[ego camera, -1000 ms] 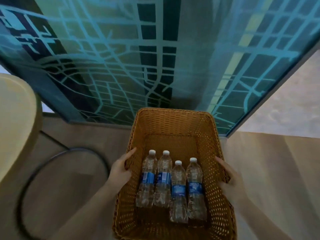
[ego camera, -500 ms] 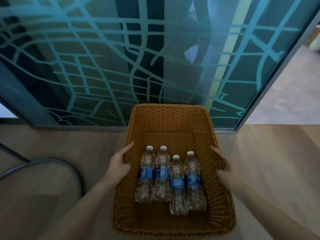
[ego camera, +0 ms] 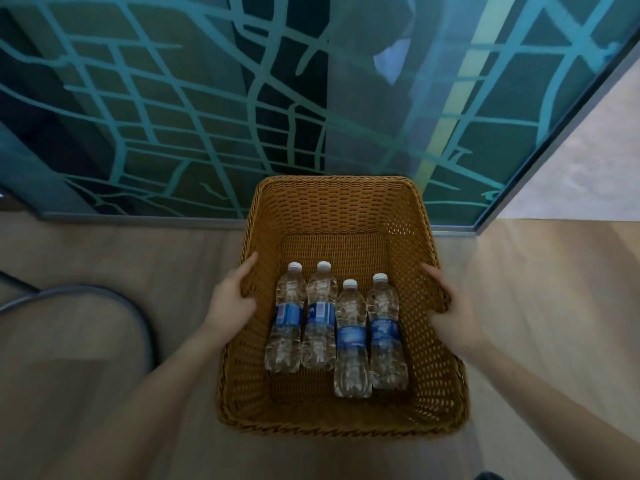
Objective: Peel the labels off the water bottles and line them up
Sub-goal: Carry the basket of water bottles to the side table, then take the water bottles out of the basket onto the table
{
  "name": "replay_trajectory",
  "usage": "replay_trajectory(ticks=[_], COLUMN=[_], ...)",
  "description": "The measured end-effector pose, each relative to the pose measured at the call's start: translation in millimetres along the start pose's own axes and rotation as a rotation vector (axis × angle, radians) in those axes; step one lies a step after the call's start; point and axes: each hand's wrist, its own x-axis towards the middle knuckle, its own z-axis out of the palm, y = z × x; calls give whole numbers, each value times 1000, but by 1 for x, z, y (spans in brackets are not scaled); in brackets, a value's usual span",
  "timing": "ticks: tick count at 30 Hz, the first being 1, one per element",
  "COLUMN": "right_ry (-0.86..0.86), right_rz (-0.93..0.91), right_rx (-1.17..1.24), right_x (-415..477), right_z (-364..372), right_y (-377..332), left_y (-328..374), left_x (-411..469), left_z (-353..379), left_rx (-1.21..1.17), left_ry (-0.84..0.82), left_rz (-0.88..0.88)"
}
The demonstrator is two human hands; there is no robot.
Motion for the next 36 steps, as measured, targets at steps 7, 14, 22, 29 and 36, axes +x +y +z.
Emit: replay_trajectory(ticks=[7, 14, 22, 29, 36], right_ry=[7, 23, 172, 156, -17], right_rz=[-1, -27, -127, -223, 428], right_rx=[-133, -214, -487, -455, -278], right_x=[-2, -3, -14, -24, -16], right_z=[1, 2, 0, 47, 80], right_y=[-5, -7, -40, -58, -23], left_y=[6, 2, 28, 85, 67], left_x=[-3, 0, -4, -19, -23], left_z=[-1, 4, -8, 37, 125], left_rx=[111, 301, 527, 525, 297], left_ry=[-7, -26, -64, -20, -381], left_rz=[19, 48, -24, 277, -256])
